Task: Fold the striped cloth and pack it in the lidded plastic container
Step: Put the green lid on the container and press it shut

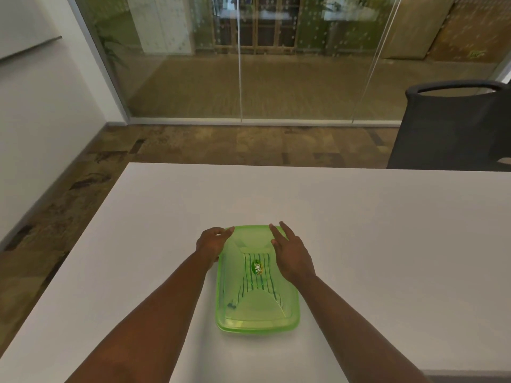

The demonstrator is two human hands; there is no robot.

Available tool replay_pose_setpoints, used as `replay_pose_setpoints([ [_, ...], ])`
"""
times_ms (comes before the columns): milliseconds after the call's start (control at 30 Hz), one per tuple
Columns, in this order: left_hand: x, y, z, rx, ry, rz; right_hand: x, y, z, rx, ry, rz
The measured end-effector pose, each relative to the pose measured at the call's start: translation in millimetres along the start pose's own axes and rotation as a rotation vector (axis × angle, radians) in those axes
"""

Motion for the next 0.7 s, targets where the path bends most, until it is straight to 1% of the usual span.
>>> replay_pose_setpoints([
  [233,5.8,-2.8,-3.3,-0.085,0.078,-0.005,1.5,-1.9,2.1,-0.019,0.022,0.004],
  [467,2.1,-6.4,1.6,-0.256,0.257,-0.023,-2.6,-2.8,3.5,0.003,0.018,0.010],
  [700,5.0,-5.3,-1.4,-0.257,0.222,-0.001,-3.8,-1.4,2.8,-0.002,0.013,0.014],
])
Point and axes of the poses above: each hand's wrist, its own x-axis towards the middle knuckle, its own y-axis out of the back of the hand, z = x × y, the point moved 2 cm from there along x, towards the middle knuckle, and after that the axes turned 8 degrees about z, right-handed, at the moved point
